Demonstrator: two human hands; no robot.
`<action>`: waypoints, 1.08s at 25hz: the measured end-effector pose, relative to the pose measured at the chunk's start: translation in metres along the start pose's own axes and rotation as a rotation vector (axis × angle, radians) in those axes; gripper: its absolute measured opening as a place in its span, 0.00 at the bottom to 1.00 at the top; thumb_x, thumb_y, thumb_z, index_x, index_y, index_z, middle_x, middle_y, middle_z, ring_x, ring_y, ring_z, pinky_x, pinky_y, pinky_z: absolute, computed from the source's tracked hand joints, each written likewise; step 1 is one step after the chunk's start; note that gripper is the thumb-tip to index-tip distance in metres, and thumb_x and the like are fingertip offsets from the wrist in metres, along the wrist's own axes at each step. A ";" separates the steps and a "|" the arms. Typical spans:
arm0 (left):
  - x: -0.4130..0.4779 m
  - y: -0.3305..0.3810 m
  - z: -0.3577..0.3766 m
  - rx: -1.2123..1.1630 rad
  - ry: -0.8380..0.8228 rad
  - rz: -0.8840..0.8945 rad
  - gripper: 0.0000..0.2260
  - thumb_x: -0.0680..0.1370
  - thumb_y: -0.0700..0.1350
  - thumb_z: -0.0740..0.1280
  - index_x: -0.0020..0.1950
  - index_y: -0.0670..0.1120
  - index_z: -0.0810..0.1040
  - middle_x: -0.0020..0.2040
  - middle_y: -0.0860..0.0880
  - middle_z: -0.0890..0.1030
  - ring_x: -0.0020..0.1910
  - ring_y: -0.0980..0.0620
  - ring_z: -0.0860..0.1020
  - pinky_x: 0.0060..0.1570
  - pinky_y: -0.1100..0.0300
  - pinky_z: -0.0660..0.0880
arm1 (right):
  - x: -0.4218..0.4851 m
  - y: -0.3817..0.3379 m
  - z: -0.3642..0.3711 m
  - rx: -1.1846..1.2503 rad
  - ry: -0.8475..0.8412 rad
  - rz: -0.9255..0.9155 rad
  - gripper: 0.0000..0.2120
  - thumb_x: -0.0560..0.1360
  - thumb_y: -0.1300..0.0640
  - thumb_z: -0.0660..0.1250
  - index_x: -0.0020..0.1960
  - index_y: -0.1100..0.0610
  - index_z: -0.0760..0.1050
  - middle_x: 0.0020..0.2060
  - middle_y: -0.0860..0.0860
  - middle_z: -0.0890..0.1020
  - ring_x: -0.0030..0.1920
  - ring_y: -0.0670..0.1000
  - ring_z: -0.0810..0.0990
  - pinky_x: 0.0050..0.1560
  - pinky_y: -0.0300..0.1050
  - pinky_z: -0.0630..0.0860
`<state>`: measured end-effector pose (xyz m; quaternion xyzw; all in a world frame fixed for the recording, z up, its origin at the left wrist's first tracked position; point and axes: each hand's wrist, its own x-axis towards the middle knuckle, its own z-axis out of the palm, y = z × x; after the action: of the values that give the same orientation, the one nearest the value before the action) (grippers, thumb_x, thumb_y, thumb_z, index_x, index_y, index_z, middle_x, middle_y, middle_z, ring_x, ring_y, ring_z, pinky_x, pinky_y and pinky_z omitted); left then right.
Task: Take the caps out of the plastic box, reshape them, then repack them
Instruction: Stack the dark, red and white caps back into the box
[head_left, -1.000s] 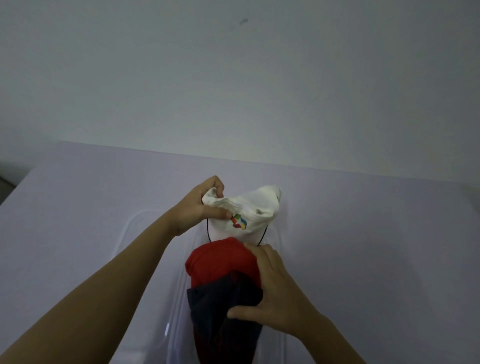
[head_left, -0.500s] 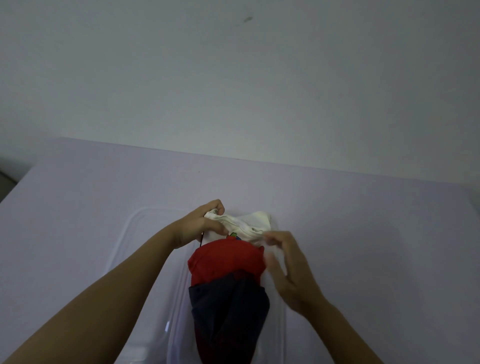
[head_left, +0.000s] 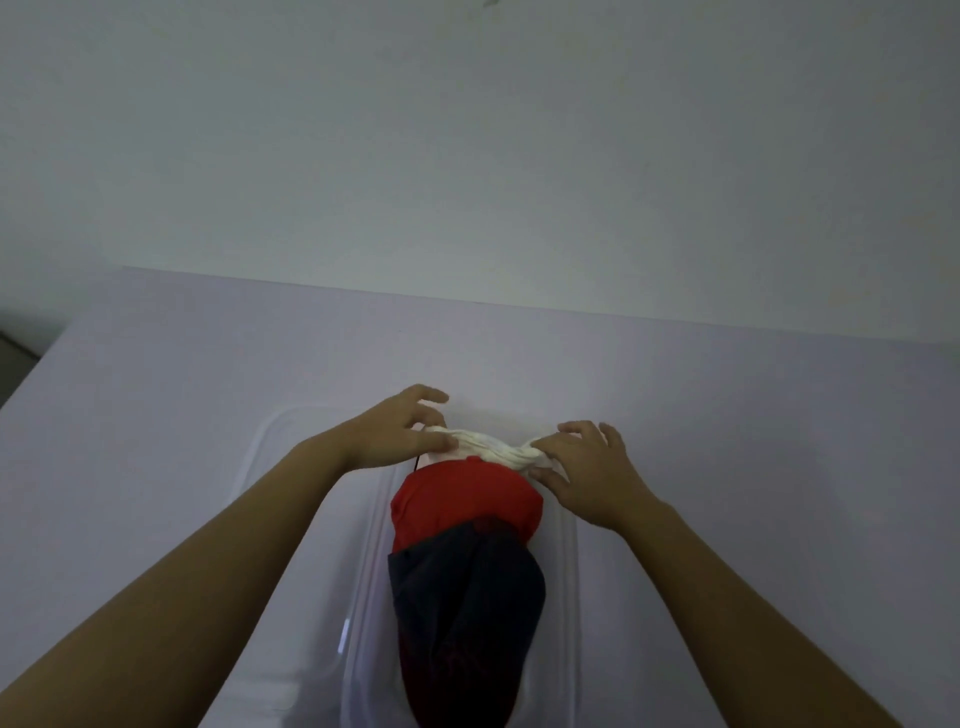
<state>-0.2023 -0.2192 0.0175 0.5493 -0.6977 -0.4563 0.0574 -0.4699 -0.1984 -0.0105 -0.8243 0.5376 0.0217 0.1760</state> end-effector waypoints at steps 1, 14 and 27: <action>0.000 0.001 -0.002 0.100 0.019 0.019 0.11 0.76 0.54 0.65 0.51 0.49 0.80 0.60 0.53 0.73 0.58 0.53 0.73 0.58 0.58 0.68 | 0.003 -0.001 -0.002 -0.015 -0.015 -0.008 0.19 0.78 0.43 0.57 0.64 0.50 0.72 0.62 0.45 0.76 0.67 0.49 0.65 0.69 0.53 0.53; 0.015 0.012 0.026 0.411 0.305 -0.062 0.10 0.79 0.46 0.60 0.52 0.41 0.76 0.46 0.45 0.80 0.45 0.45 0.78 0.43 0.56 0.72 | 0.007 -0.008 -0.004 0.038 0.172 0.044 0.14 0.76 0.50 0.60 0.60 0.51 0.71 0.56 0.46 0.78 0.65 0.51 0.70 0.68 0.54 0.55; -0.021 0.010 0.045 0.447 0.226 -0.109 0.19 0.77 0.57 0.62 0.63 0.49 0.72 0.56 0.47 0.77 0.56 0.46 0.74 0.55 0.51 0.72 | -0.012 -0.029 0.003 0.128 0.046 0.116 0.22 0.69 0.34 0.62 0.55 0.48 0.74 0.47 0.45 0.79 0.54 0.50 0.75 0.58 0.52 0.64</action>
<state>-0.2273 -0.1763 0.0077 0.6325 -0.7399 -0.2289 -0.0126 -0.4486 -0.1762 -0.0028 -0.7790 0.5889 -0.0215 0.2143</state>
